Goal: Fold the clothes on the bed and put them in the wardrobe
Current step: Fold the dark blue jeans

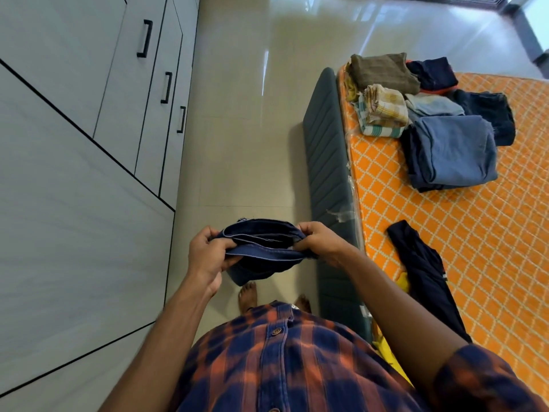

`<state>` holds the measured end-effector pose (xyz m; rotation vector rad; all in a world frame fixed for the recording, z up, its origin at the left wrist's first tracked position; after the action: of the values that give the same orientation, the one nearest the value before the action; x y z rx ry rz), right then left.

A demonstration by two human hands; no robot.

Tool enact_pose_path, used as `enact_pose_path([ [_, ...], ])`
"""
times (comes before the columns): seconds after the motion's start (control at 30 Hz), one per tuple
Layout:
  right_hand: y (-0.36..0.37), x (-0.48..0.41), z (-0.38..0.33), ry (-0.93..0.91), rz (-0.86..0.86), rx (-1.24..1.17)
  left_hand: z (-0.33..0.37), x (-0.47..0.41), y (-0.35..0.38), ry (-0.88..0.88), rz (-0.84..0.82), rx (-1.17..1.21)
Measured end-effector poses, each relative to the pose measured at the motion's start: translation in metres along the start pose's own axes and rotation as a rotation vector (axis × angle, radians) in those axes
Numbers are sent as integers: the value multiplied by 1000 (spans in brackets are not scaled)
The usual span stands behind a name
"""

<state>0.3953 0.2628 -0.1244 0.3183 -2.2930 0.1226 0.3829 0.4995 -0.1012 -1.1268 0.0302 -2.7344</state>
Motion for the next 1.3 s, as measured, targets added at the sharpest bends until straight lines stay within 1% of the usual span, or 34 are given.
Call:
enact_pose_path([
  [0.1,4,2,9,40,-181,-315,10,-4,-7,30,-8,-89],
  [0.13,4,5,7,22,-205,-383,13,-5,-9,41,-17,-139],
  [0.17,4,6,5,-8,-200,-395,16,-6,-11,50,-25,-177],
  [0.2,1,8,1,-59,-140,-291,18,-7,-12,56,-28,-200],
  [0.23,-3,9,-5,-134,-22,-96,18,-8,-13,57,-23,-204],
  [0.3,-9,14,-20,-300,331,352,17,-7,-12,44,-11,-202],
  [0.33,-6,20,-29,-370,456,512,15,-6,-10,35,-3,-201],
  [0.4,6,25,-44,-449,547,744,13,-5,-6,31,26,-179],
  [0.47,13,27,-55,-510,569,876,15,-5,-6,26,53,-140],
  [0.5,17,30,-61,-598,547,902,17,-6,-7,25,56,-124],
  [0.57,30,37,-68,-812,405,931,22,-7,-9,35,42,-117],
  [0.6,38,39,-67,-883,302,959,24,-7,-8,43,28,-128],
  [0.63,45,39,-66,-905,207,999,26,-6,-7,56,15,-148],
  [0.67,51,34,-63,-858,131,1047,28,-6,-5,77,1,-182],
  [0.73,56,17,-57,-649,67,1166,30,-4,1,122,-31,-276],
  [0.8,56,6,-55,-473,89,1327,32,-5,6,142,-51,-339],
  [0.9,62,2,-54,-356,86,1515,32,-7,8,128,-46,-354],
  [0.97,65,-1,-52,-336,41,1547,32,-8,10,114,-53,-358],
  [1.03,64,-7,-51,-426,-25,1532,32,-10,9,101,-45,-347],
  [1.1,65,-4,-46,-566,-169,1397,33,-12,6,86,-42,-330],
  [1.13,67,-2,-42,-609,-243,1340,36,-13,5,85,-42,-323],
  [1.17,68,0,-38,-613,-285,1316,38,-14,6,88,-47,-325],
  [1.2,71,0,-36,-599,-280,1318,40,-15,7,90,-53,-329],
  [1.3,75,-12,-34,-445,-113,1370,47,-17,13,107,-71,-358],
])
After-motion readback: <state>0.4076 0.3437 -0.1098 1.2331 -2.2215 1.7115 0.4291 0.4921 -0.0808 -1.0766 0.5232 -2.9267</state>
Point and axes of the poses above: each hand's wrist, its own x-axis away from the middle knuckle, its own y-axis out of the palm, z = x × y, the point moved 5 cm from there along -x, towards the middle knuckle, and after that the axes turned 10 degrees about -x, right-handed, at the moved point
